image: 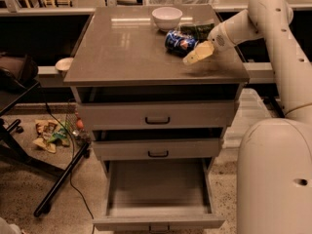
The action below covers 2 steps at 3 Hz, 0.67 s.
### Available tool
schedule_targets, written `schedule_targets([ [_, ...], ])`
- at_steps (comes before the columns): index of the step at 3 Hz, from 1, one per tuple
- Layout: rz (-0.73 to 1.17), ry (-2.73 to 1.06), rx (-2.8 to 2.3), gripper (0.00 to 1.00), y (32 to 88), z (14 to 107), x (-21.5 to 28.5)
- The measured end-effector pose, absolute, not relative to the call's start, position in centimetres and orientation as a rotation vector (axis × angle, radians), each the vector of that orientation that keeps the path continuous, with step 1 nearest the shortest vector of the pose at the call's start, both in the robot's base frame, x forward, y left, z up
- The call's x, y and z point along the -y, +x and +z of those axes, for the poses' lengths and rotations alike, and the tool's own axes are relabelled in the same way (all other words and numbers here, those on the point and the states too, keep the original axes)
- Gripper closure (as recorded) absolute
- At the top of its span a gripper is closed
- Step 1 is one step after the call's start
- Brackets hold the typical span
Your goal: Pick pepsi can from bottom drawer and place on counter
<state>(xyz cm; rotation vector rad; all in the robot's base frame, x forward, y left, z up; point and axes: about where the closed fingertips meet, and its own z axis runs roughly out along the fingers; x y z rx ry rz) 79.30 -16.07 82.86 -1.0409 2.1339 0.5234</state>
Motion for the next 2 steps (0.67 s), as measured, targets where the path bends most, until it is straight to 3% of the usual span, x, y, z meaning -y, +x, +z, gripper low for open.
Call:
schedule_targets([
  [2, 0.4, -0.922, -2.102, 0.0, 77.6, 86.8, 21.4],
])
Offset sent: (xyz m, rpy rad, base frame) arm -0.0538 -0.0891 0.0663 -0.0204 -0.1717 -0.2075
